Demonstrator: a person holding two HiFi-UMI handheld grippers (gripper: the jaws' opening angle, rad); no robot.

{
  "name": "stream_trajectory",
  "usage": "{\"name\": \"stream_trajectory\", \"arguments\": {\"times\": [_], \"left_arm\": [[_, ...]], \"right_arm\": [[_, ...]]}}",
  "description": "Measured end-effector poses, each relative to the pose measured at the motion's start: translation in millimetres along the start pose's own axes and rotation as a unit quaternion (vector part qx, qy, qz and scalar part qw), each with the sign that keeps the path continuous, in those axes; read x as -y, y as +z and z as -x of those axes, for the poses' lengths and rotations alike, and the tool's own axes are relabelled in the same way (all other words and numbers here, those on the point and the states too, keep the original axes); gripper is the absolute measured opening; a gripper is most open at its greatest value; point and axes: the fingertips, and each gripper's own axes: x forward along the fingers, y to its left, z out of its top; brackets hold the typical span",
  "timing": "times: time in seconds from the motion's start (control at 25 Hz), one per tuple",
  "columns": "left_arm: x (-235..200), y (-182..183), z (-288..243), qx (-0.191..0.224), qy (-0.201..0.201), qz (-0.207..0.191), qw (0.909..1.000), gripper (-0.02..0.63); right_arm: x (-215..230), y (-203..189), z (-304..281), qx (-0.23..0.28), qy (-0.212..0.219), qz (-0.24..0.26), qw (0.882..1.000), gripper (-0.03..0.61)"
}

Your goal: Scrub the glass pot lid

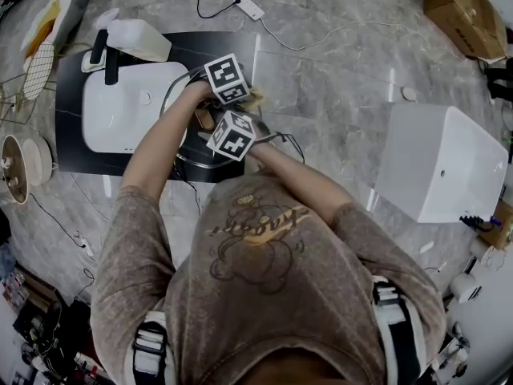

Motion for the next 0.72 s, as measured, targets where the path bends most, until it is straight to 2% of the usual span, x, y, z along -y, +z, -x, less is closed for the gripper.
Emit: {"name": "stream_trajectory", "arguments": {"times": [0.28, 0.44, 0.56, 0.72], "left_arm": [[-4.9, 2.4, 14.3, 0.049, 0.031, 0.023, 0.998, 0.067], [-13.9, 9.6, 39.7, 0.09, 0.09, 0.034, 0.9913, 0.067], [-24.0, 14.1, 72.4, 0.135, 0.153, 0.05, 0.9777, 0.067], [-30.6, 9.5, 131.5, 0.192, 0.26, 0.068, 0.9439, 0.067]], "right_arm": [[-4.7, -1.5, 5.6, 0.007, 0.002, 0.016, 1.0, 0.296], [-6.7, 0.9, 16.2, 0.016, 0.003, 0.025, 1.0, 0.295], [-9.0, 5.7, 25.4, 0.026, 0.001, 0.037, 0.999, 0.293], [-9.7, 14.8, 40.0, 0.038, 0.003, 0.053, 0.998, 0.276]]}}
